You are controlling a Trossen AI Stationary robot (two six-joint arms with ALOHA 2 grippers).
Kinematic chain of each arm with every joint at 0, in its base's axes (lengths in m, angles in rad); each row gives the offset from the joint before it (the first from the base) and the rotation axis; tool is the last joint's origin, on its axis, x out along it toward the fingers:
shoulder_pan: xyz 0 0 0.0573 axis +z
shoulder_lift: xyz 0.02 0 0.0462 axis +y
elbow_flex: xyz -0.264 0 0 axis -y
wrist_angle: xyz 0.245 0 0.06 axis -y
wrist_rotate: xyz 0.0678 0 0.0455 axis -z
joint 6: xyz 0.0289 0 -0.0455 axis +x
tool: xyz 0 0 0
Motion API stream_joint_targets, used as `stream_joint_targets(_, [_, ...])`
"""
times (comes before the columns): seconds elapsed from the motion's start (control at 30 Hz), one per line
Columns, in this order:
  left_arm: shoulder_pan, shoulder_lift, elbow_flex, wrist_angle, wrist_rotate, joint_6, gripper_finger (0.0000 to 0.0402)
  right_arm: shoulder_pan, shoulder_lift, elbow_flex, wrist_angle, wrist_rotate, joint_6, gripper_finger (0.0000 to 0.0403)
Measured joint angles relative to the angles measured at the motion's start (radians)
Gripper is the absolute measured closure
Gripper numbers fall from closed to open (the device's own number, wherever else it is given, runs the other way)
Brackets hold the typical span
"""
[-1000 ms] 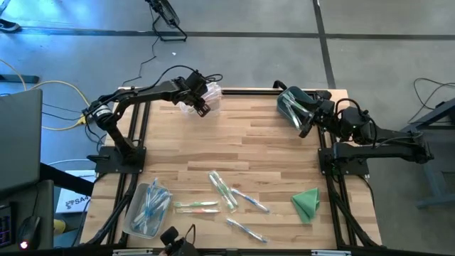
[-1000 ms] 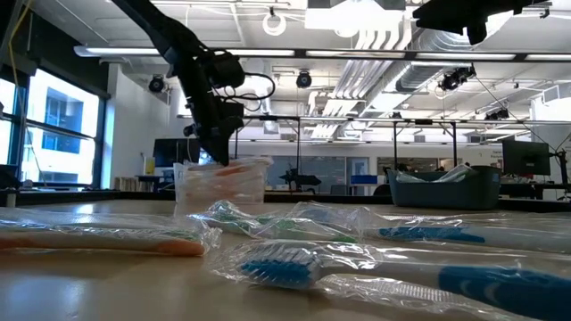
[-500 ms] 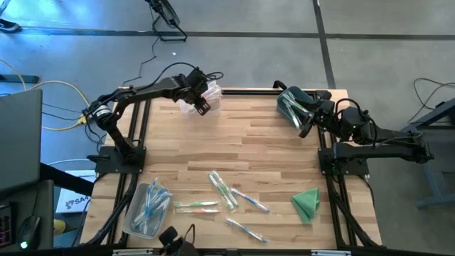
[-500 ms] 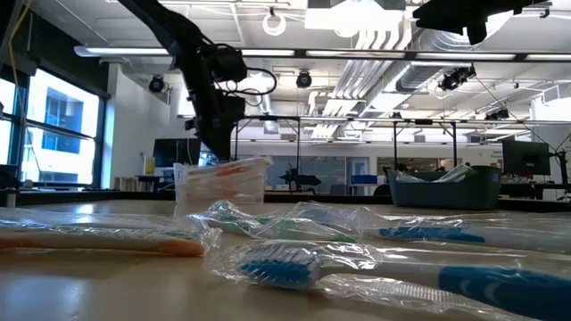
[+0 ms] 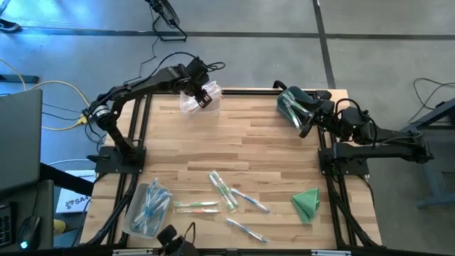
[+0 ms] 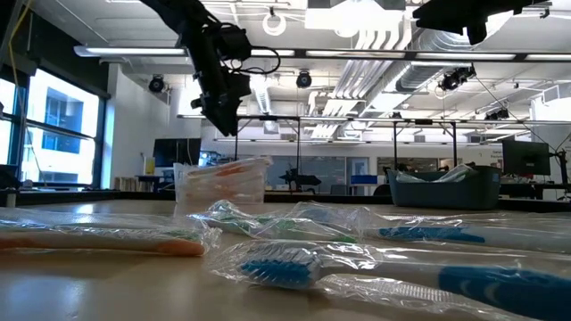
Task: Pick & Place Toothbrushes
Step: Put the middle green toothbrush into the blue bin
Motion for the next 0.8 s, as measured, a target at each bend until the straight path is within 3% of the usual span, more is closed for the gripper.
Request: stream_joint_targets(0.8, [-0.008, 0.0, 0.009, 0.041, 0.005, -0.001, 0.0249, 0.0, 0.0, 0.0, 0.0, 0.0, -0.024, 0.0266])
